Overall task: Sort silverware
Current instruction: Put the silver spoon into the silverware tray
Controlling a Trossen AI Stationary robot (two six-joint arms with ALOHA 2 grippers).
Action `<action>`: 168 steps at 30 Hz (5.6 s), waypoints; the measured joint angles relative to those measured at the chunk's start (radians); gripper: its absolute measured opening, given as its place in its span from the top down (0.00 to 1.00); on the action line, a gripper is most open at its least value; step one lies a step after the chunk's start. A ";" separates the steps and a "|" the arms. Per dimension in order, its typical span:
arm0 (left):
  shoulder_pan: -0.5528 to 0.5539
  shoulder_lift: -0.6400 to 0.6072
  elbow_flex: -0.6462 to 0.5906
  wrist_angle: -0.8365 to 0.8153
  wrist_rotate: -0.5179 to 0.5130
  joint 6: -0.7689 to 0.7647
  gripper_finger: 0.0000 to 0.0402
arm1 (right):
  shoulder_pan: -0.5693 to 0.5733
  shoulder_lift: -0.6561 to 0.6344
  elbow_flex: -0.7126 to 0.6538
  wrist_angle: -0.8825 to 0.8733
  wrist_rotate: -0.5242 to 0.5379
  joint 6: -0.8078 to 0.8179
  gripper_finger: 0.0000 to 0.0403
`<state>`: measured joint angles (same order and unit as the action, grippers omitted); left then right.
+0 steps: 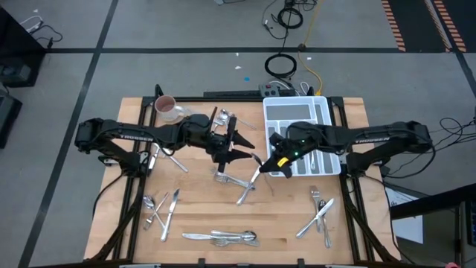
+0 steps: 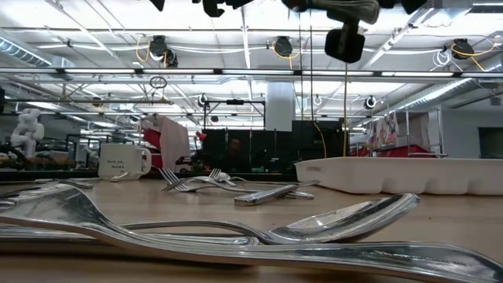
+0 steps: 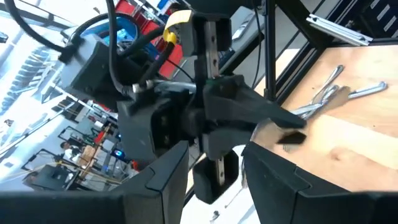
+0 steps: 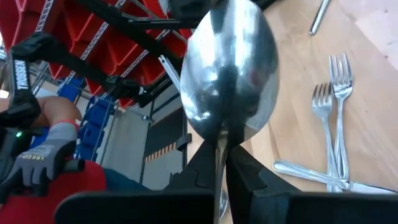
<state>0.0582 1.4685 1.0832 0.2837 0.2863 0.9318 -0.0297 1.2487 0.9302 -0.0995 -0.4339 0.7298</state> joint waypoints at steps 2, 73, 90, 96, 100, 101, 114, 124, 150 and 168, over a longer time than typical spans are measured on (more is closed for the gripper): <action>0.000 0.000 0.000 -0.001 0.000 -0.001 0.60 | -0.008 0.016 0.000 0.031 -0.020 0.000 1.00; -0.005 -0.029 0.000 -0.142 -0.044 -0.011 0.77 | -0.121 0.207 0.391 -0.500 -0.253 -0.462 1.00; -0.007 -0.029 0.000 -0.126 -0.048 -0.083 0.98 | -0.154 0.208 0.391 -0.500 -0.248 -0.475 1.00; -0.008 -0.029 0.000 -0.141 -0.124 -0.115 0.98 | -0.154 0.208 0.391 -0.512 -0.159 -0.465 0.96; -0.008 -0.028 0.000 -0.161 -0.192 -0.156 0.99 | -0.154 0.205 0.391 -0.550 -0.039 -0.485 0.83; -0.007 -0.028 0.000 -0.170 -0.207 -0.183 0.99 | -0.154 0.204 0.391 -0.558 -0.007 -0.488 0.79; 0.018 -0.028 0.000 -0.230 -0.328 -0.623 0.99 | -0.152 0.200 0.391 -0.536 0.243 -0.516 0.52; 0.027 -0.028 0.000 -0.232 -0.319 -0.724 0.99 | -0.159 0.200 0.391 -0.422 0.260 -0.550 0.53; 0.029 0.002 0.000 -0.235 -0.337 -0.830 0.98 | -0.157 0.201 0.389 -0.437 0.335 -0.612 0.99; 0.060 -0.029 0.000 -0.594 -0.332 -0.758 0.67 | -0.169 0.198 0.393 -0.497 0.354 -0.636 1.00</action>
<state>0.1178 1.4395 1.0828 -0.3107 -0.0454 0.1743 -0.1992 1.4462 1.3228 -0.5970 -0.0801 0.0940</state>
